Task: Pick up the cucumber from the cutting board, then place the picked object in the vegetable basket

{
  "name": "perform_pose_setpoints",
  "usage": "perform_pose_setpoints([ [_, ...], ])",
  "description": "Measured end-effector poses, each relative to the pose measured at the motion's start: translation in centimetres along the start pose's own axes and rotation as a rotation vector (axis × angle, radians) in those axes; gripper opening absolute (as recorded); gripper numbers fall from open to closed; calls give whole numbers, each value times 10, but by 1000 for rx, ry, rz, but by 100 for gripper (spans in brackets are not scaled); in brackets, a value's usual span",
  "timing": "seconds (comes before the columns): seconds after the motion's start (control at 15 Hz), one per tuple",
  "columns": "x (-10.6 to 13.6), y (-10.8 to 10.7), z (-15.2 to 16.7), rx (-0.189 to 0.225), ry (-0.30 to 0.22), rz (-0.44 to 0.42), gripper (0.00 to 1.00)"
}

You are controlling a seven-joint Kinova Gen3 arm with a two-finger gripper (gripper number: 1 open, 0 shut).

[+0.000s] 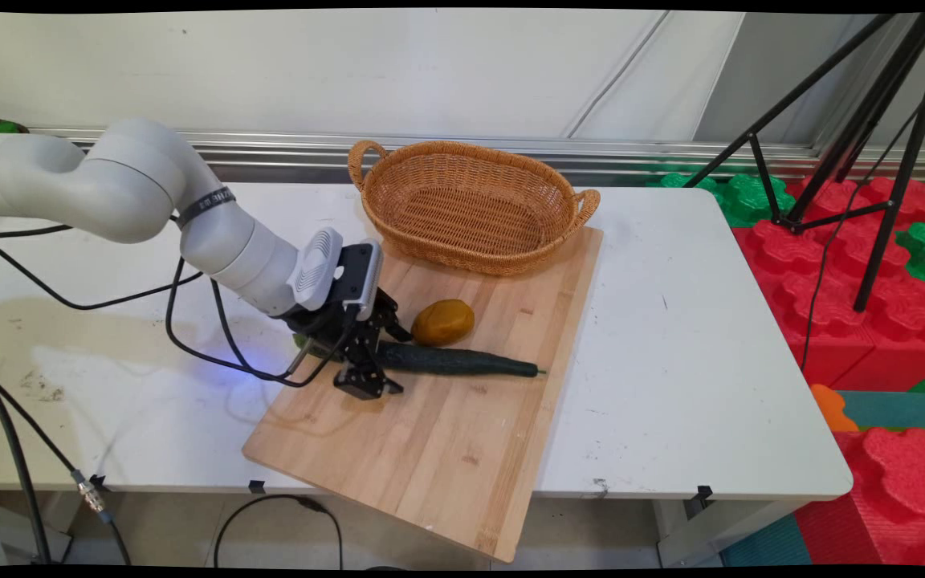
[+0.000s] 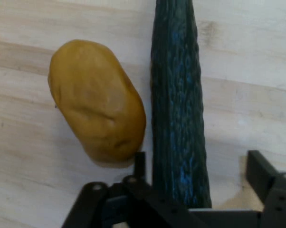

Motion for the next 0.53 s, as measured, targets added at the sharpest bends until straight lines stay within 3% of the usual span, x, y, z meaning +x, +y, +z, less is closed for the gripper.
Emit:
perform_pose_setpoints([
  [0.53, 6, 0, 2, 14, 10, 17, 0],
])
